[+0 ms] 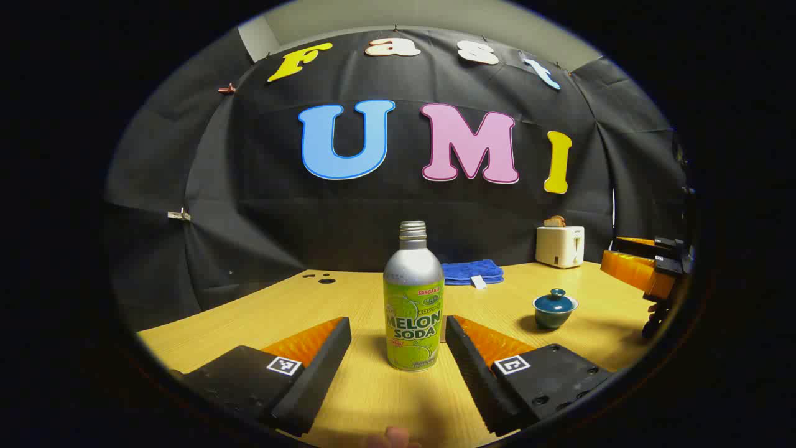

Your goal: Open the teacup lid with one hand, grasp the water bottle and pour water into the teacup with the other hand; after pouring, place the water bottle on the coaster and then close the teacup lid.

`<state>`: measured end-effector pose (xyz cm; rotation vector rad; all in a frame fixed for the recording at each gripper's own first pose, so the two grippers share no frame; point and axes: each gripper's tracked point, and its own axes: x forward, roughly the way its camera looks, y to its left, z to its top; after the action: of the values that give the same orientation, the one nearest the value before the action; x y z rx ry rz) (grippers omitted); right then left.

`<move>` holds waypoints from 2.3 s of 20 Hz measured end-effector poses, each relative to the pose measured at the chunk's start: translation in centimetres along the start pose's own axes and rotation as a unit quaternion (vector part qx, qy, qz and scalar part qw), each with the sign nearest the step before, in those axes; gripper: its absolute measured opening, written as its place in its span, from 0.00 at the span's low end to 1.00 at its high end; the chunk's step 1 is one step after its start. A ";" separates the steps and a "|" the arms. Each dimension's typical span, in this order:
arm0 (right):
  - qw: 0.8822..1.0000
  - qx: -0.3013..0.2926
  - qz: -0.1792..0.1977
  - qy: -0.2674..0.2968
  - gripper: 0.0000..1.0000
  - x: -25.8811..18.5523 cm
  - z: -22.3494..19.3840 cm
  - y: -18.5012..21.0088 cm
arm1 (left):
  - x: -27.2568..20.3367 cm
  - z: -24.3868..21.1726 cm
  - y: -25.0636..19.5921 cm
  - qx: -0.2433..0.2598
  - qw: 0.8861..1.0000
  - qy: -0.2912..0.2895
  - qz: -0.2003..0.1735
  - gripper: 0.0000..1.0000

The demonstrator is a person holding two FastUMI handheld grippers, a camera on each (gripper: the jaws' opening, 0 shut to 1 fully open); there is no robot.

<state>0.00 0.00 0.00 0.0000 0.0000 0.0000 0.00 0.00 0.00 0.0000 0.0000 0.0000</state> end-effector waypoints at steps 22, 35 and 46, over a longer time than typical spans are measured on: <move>0.993 0.011 0.014 0.115 0.98 5.0 -5.8 0.9 | -0.1 -0.1 -0.4 0.000 1.000 -0.001 -0.005 0.97; 0.983 0.040 0.025 0.179 0.57 7.5 -8.5 1.1 | 0.1 0.0 -0.5 0.000 1.000 -0.001 -0.005 0.97; 0.988 0.041 0.019 0.145 0.28 7.0 -7.1 0.7 | -0.1 0.0 -0.5 0.000 1.000 0.000 -0.005 0.97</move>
<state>6.98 0.65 -7.07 0.0817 0.2907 0.0379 -0.13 -0.47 -0.03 0.0007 -0.0007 -0.0102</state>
